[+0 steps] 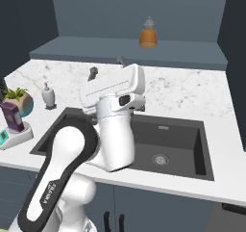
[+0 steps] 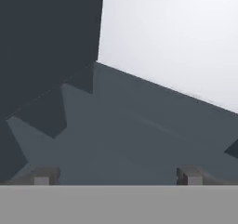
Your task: Pick the cereal and place it on the digital scale for weighing, and close the cabinet.
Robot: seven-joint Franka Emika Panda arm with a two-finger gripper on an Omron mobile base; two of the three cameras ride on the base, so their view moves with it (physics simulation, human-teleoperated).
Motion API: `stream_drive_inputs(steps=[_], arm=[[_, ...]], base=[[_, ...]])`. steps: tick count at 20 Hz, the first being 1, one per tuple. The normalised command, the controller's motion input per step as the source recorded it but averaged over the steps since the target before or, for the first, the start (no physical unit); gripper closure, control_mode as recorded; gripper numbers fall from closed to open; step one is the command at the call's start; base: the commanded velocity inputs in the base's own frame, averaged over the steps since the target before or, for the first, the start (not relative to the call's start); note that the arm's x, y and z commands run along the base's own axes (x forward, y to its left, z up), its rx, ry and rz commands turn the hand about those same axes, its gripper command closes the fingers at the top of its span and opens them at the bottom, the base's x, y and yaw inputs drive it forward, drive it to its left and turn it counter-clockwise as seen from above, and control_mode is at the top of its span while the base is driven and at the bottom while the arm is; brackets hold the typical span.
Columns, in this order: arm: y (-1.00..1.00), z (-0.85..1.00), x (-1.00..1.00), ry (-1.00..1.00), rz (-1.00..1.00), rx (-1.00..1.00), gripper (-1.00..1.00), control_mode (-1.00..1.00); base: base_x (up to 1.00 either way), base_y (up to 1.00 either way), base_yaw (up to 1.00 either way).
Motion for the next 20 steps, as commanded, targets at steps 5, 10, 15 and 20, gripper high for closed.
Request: stream_drive_inputs(steps=[5, 10, 15, 20], arm=[[-0.04, 0.32, 0.08, -0.64, 0.00, 0.05, -1.00, -1.00], [0.18, 0.00, 0.48, -0.61, -0.01, 0.00, -1.00, -1.00], [-0.25, -0.41, 0.32, -0.07, -0.07, 0.02, -1.00, -1.00], [-0.74, 0.00, 0.00, 0.17, -0.12, 0.02, -1.00, -1.00]], base=[[0.00, 0.00, 0.00], [0.00, 0.00, 0.00], [0.00, 0.00, 0.00], [0.00, 0.00, 0.00]])
